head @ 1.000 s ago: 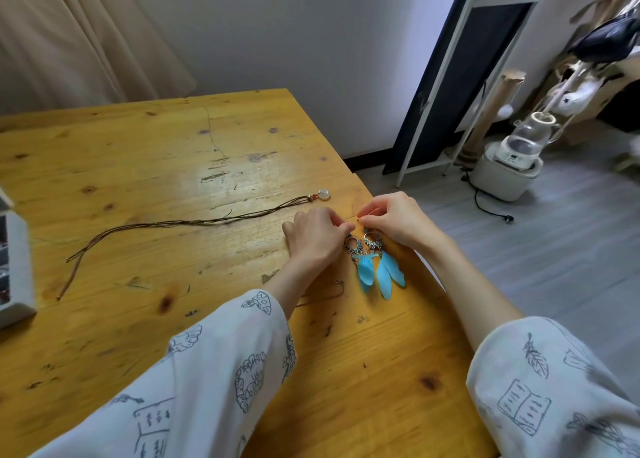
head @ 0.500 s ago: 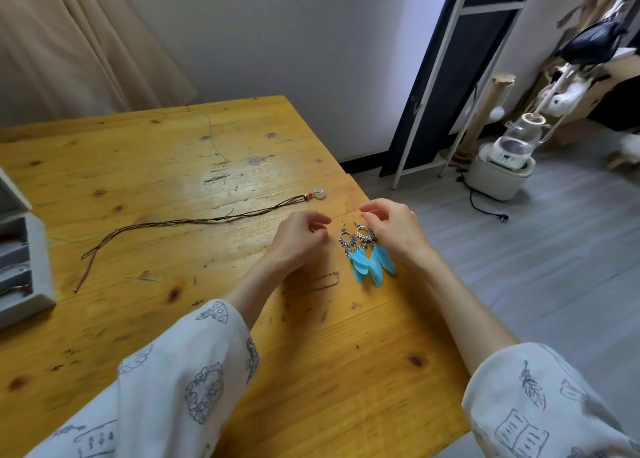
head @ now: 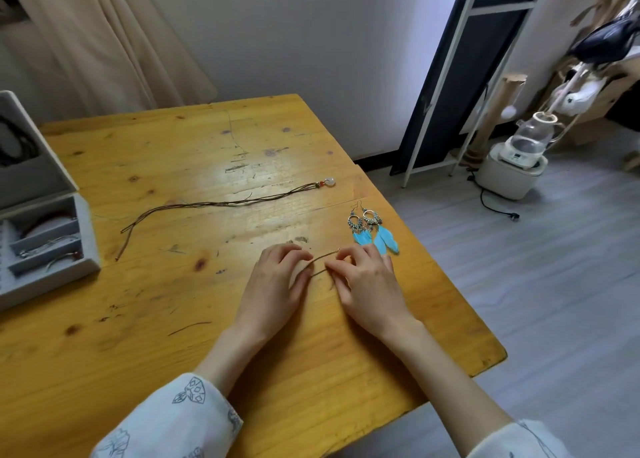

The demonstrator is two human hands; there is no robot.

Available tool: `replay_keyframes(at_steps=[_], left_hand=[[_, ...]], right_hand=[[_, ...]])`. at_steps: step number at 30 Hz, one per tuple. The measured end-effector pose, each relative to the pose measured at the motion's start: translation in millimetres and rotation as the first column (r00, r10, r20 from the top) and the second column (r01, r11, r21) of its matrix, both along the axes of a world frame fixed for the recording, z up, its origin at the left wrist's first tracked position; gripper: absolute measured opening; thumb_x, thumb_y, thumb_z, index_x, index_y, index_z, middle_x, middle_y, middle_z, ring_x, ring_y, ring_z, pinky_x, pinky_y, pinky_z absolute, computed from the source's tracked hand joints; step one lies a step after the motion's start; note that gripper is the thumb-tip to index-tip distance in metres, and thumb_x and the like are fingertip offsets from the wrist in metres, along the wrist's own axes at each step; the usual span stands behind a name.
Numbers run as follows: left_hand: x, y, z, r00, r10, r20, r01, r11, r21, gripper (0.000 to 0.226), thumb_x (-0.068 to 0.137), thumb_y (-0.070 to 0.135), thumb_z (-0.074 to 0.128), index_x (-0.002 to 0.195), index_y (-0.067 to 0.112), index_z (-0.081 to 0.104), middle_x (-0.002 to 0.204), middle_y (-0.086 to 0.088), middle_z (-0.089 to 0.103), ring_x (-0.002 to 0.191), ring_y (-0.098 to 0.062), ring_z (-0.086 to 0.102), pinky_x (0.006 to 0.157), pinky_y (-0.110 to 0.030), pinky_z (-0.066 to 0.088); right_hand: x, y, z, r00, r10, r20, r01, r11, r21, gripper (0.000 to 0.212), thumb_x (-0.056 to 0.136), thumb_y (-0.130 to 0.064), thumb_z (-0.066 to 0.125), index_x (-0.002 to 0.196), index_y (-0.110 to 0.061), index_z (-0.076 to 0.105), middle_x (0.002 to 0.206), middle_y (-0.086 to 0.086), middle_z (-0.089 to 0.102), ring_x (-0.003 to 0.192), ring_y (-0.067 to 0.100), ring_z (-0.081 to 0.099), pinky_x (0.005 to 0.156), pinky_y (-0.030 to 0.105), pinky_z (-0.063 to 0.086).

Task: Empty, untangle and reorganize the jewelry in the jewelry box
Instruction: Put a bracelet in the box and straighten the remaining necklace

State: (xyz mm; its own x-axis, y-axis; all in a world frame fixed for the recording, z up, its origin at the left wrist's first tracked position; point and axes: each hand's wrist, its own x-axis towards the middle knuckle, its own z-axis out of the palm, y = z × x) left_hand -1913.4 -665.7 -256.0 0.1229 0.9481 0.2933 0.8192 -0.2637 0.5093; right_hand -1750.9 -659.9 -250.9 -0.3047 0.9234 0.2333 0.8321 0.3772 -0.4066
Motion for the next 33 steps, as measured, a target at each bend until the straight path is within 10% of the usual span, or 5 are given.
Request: replay_keyframes(at_steps=[16, 33], left_hand=[[52, -32, 15, 0.847, -0.458, -0.269, 0.467, 0.884, -0.036, 0.024, 0.093, 0.026, 0.049, 0.112, 0.024, 0.064, 0.115, 0.006, 0.061, 0.110, -0.012, 0.049, 0.093, -0.025, 0.039], [91, 1, 13, 0.835, -0.325, -0.444, 0.322, 0.943, -0.085, 0.037, 0.096, 0.024, 0.032, 0.132, 0.021, 0.041, 0.126, -0.005, 0.043, 0.114, -0.022, 0.039, 0.091, -0.033, 0.034]], right_hand=[[80, -43, 6, 0.987, -0.153, 0.047, 0.153, 0.988, 0.015, 0.012, 0.087, -0.022, 0.059, 0.084, -0.013, 0.067, 0.086, 0.002, 0.062, 0.088, 0.020, 0.054, 0.078, 0.033, 0.041], [106, -61, 7, 0.978, -0.207, -0.028, 0.208, 0.978, 0.029, 0.013, 0.083, -0.018, 0.061, 0.072, -0.012, 0.062, 0.074, 0.001, 0.059, 0.072, 0.018, 0.052, 0.068, 0.032, 0.041]])
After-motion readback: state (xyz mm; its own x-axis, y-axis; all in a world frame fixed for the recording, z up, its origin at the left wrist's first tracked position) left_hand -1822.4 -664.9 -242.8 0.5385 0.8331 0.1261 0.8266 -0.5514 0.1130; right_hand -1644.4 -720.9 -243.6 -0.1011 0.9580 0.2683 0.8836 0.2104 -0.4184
